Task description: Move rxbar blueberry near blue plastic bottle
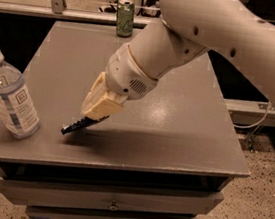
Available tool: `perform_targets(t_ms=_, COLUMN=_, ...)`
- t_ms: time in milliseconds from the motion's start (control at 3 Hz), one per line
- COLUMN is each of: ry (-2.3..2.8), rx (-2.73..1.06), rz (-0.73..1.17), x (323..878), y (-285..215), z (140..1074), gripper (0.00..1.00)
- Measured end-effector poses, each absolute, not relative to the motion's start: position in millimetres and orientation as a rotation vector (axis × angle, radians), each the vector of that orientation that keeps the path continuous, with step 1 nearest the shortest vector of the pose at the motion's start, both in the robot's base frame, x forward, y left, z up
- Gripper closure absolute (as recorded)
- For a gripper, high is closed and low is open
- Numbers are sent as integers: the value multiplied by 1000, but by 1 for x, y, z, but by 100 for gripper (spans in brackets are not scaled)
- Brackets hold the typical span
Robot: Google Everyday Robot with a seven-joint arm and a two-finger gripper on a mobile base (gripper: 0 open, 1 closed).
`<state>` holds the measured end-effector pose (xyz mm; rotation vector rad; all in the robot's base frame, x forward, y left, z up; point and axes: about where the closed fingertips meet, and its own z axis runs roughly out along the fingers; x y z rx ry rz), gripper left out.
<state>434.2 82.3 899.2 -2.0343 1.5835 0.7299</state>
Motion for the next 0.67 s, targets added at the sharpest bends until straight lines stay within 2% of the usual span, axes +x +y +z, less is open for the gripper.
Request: perform_targets(t_ms=667, ry=1448, rx=-2094, rz=788, x=413, y=138, z=905, gripper=100)
